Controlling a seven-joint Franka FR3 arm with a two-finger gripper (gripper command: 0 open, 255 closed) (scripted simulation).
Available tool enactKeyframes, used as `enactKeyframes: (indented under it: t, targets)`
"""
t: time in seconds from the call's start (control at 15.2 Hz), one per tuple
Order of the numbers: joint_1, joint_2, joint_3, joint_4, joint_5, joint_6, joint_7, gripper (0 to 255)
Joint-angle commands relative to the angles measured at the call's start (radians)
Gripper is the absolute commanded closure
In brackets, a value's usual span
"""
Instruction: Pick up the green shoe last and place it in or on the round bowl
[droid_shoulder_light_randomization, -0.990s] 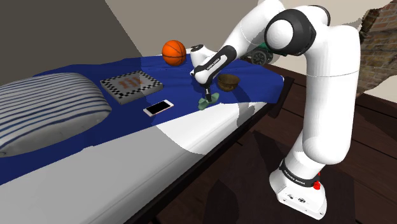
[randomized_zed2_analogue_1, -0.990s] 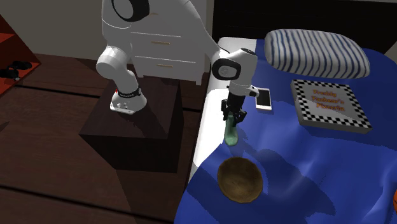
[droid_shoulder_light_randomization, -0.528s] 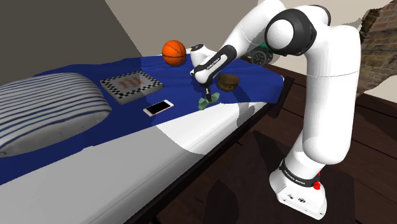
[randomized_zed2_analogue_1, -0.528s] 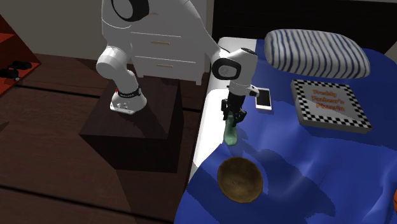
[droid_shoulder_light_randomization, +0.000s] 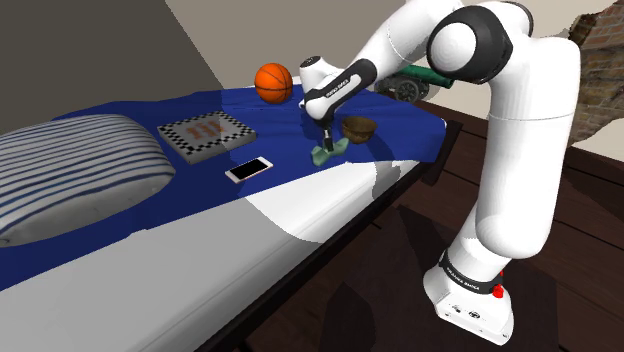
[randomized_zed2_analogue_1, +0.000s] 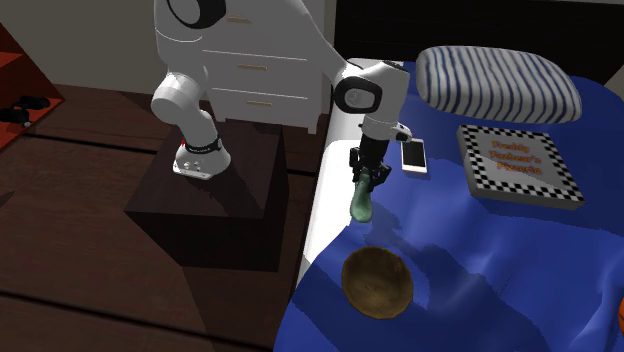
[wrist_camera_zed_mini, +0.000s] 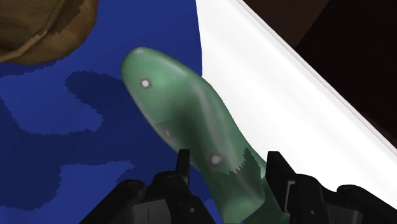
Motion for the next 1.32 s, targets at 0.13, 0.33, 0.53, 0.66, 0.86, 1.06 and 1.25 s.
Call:
enactKeyframes:
  t: [0.13, 0.33, 0.53, 0.66, 0.86, 1.06, 1.25]
  targets:
    - [0.003, -0.034, 0.0, 0.013, 0.002, -0.046, -0.013, 255]
    - [0.004, -0.055, 0.0, 0.027, 0.004, -0.079, -0.023, 255]
    - [0.006, -0.074, 0.001, 0.043, 0.007, -0.112, -0.033, 255]
    - [0.007, -0.085, 0.001, 0.055, 0.008, -0.135, -0.04, 255]
    - [0.009, -0.102, 0.001, 0.074, 0.01, -0.169, -0.05, 255]
    - [0.01, -0.116, 0.002, 0.096, 0.012, -0.204, -0.06, 255]
    - [0.012, -0.129, 0.002, 0.119, 0.015, -0.239, -0.071, 255]
